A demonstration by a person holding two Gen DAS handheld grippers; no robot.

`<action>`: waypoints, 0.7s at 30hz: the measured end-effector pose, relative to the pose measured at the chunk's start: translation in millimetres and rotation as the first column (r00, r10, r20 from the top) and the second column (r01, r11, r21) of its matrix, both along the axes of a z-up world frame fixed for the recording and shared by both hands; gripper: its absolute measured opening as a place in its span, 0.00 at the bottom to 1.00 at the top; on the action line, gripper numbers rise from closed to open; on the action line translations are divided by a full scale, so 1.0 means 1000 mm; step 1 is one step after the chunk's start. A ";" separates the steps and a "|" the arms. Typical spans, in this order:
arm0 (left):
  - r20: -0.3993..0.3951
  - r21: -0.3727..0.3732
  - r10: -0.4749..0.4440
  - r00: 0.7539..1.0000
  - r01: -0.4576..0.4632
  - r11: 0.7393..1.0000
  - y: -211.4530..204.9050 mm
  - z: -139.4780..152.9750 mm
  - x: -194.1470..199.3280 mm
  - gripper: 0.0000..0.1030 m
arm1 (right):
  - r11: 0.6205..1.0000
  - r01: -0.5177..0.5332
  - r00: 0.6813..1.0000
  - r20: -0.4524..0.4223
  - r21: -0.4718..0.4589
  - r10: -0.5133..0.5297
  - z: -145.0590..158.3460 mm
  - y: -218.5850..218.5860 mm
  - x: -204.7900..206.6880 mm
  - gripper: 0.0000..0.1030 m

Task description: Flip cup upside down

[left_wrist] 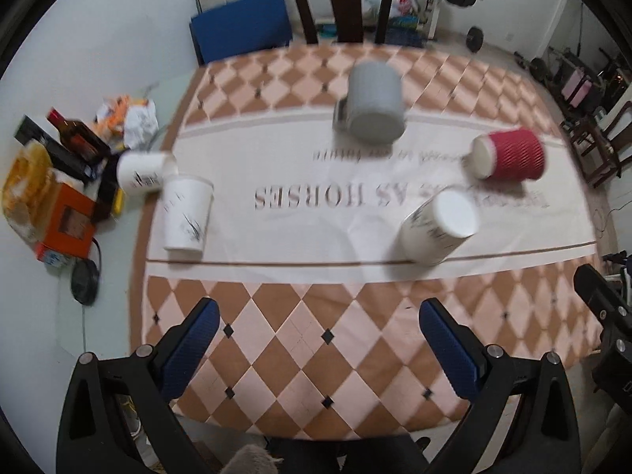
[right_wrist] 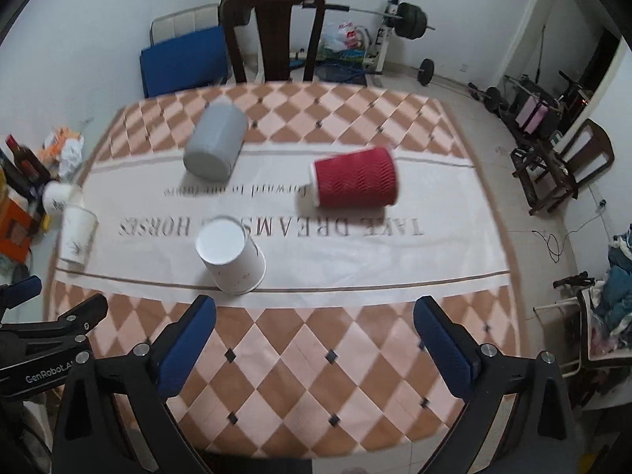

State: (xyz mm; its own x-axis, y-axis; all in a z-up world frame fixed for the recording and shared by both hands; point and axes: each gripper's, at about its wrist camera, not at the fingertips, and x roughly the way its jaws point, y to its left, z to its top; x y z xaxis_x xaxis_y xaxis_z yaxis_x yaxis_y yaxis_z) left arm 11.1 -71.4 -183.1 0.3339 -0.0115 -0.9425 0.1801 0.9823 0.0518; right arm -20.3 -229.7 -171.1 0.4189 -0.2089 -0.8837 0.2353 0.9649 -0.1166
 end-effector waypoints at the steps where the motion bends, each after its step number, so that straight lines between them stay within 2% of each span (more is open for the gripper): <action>1: 0.006 -0.002 0.001 1.000 -0.001 1.000 0.000 0.012 -0.001 1.00 | 1.000 0.005 1.000 0.002 0.000 -0.005 0.010 -0.001 -0.003 0.98; 7: 0.076 -0.005 -0.009 0.997 0.009 1.000 -0.001 0.084 -0.013 1.00 | 0.999 0.041 0.999 -0.004 0.011 -0.041 0.091 -0.003 -0.023 0.98; 12: 0.082 -0.032 -0.003 0.997 0.005 0.999 0.002 0.124 -0.025 1.00 | 1.000 0.026 1.000 0.007 0.012 -0.026 0.140 0.003 -0.039 0.98; 16: 0.076 -0.035 0.016 0.997 -0.013 0.999 0.005 0.143 -0.032 1.00 | 1.000 0.010 1.000 0.019 0.002 -0.010 0.171 0.010 -0.051 0.98; 21: 0.065 -0.046 0.056 0.996 -0.053 0.998 0.011 0.156 -0.040 1.00 | 1.000 0.011 1.000 0.008 0.002 -0.011 0.189 0.013 -0.059 0.98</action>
State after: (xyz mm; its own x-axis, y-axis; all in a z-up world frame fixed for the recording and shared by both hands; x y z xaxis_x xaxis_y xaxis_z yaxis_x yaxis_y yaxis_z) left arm -29.1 -60.3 -26.9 0.3972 -0.0332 -0.9171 0.1238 0.9922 0.0177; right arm -79.1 -216.8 17.4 0.4233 -0.2114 -0.8810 0.2464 0.9626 -0.1126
